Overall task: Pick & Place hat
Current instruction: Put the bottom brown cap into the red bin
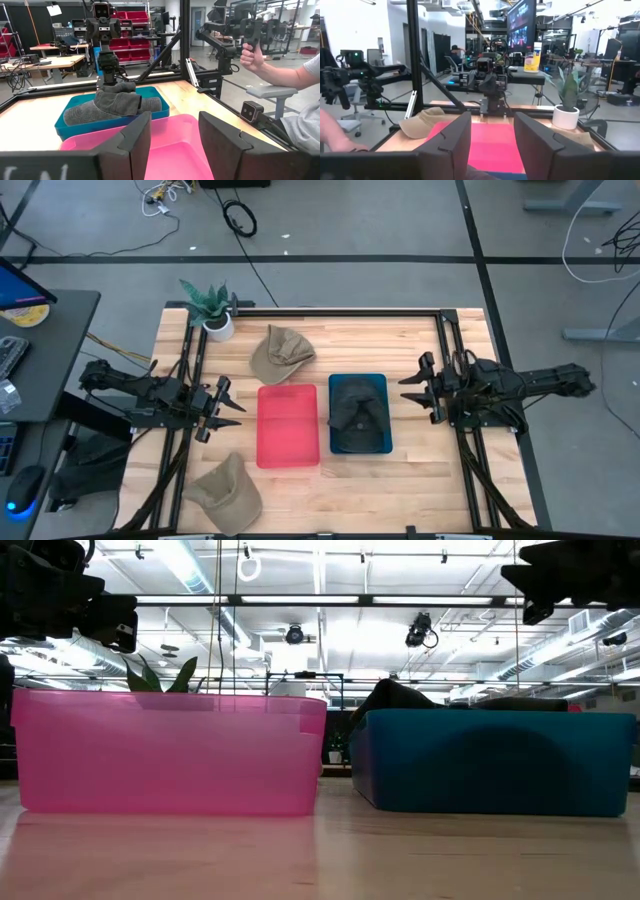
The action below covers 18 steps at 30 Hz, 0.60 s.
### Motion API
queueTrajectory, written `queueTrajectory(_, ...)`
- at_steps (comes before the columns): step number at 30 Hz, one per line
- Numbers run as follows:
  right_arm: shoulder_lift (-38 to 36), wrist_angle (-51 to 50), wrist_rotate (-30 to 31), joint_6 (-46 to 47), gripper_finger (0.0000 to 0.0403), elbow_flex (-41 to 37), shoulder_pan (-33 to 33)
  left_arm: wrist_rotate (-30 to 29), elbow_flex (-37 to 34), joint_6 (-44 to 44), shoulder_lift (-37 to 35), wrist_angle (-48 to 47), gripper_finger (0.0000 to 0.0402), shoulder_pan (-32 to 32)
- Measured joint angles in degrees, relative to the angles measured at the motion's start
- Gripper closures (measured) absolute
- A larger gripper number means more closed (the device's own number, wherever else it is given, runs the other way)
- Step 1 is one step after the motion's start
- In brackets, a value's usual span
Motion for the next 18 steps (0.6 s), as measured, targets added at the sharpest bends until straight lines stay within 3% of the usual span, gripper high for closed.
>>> queueTrajectory(12,-9.55,-6.39,-4.43,-0.03,0.0247,-0.29,0.02,0.00,0.00,0.01,0.00,0.00,0.0232,0.00)
queueTrajectory(18,-12.07,3.09,-4.39,-0.34,0.0247,-6.78,0.02,0.00,0.00,0.01,0.00,0.00,0.0232,0.00)
